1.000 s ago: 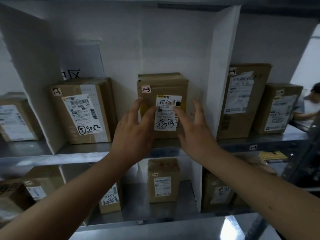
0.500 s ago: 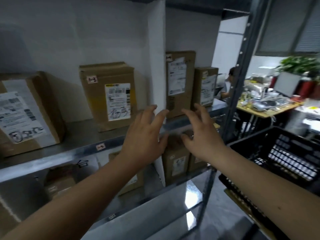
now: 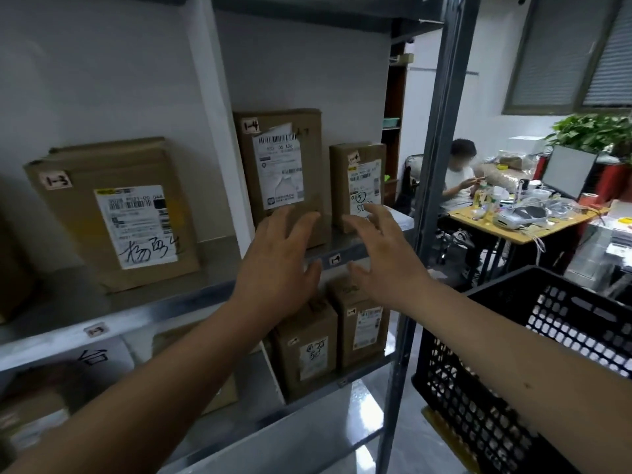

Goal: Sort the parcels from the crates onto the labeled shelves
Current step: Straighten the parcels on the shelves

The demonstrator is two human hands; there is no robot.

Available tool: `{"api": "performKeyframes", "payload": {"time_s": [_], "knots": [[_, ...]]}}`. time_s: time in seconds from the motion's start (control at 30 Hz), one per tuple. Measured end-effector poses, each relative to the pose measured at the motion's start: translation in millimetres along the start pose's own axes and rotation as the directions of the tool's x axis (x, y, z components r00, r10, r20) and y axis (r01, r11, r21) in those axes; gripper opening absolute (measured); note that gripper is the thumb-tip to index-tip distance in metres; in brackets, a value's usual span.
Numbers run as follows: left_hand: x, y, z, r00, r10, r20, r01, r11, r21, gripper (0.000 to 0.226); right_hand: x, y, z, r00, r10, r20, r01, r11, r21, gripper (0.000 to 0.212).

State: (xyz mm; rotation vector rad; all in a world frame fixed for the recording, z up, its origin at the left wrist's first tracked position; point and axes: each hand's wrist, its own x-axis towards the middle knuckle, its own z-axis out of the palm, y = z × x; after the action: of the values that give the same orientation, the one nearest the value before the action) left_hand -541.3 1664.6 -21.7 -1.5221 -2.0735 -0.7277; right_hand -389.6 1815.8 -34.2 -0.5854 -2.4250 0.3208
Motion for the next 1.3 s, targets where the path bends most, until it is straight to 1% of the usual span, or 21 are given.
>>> {"api": "performKeyframes", "payload": {"time_s": [0.1, 0.2, 0.3, 0.4, 0.57, 0.67, 0.77, 0.93, 1.1, 1.3], "knots": [[9.2, 4.7, 8.2, 0.998, -0.064, -0.018, 0.064, 0.998, 0.022, 0.078, 17.7, 14.9, 7.3, 0.999, -0.041, 0.034, 0.039, 0.998, 0.044, 0.079], [15.7, 7.9, 13.3, 0.991, -0.118, -0.065, 0.120, 0.992, 0.032, 0.079, 37.7, 25.6, 13.1, 0.993, -0.104, 0.057, 0.100, 0.993, 0.068, 0.083], [17.5, 11.3, 16.8, 0.977, -0.181, -0.115, 0.185, 0.983, 0.023, 0.079, 55.2, 26.4, 14.7, 0.986, -0.164, 0.041, 0.160, 0.982, 0.101, 0.085], [16.6, 15.6, 21.7, 0.967, -0.220, -0.131, 0.228, 0.973, 0.047, 0.080, 68.8, 24.2, 18.0, 0.975, -0.221, 0.025, 0.215, 0.965, 0.153, 0.080], [17.5, 21.4, 30.6, 0.949, -0.281, -0.146, 0.282, 0.959, -0.016, 0.087, 87.4, 18.9, 22.2, 0.973, -0.225, 0.045, 0.213, 0.958, 0.189, 0.085], [21.3, 24.2, 35.8, 0.934, -0.322, -0.154, 0.320, 0.947, -0.041, 0.093, 94.1, 16.7, 23.1, 0.966, -0.257, 0.038, 0.243, 0.946, 0.216, 0.088], [27.3, 29.9, 40.2, 0.908, -0.385, -0.167, 0.376, 0.923, -0.084, 0.094, 101.9, 16.1, 26.7, 0.962, -0.273, 0.024, 0.257, 0.929, 0.267, 0.088], [34.3, 34.8, 45.2, 0.869, -0.452, -0.200, 0.432, 0.892, -0.137, 0.095, 111.6, 17.3, 27.2, 0.959, -0.274, 0.065, 0.243, 0.921, 0.304, 0.089], [37.5, 33.4, 46.0, 0.853, -0.494, -0.170, 0.480, 0.869, -0.119, 0.097, 118.8, 21.7, 29.9, 0.951, -0.293, 0.098, 0.248, 0.912, 0.328, 0.087], [40.7, 25.1, 47.6, 0.863, -0.481, -0.156, 0.479, 0.876, -0.053, 0.097, 127.3, 25.2, 35.3, 0.943, -0.319, 0.092, 0.274, 0.904, 0.330, 0.086]]}}
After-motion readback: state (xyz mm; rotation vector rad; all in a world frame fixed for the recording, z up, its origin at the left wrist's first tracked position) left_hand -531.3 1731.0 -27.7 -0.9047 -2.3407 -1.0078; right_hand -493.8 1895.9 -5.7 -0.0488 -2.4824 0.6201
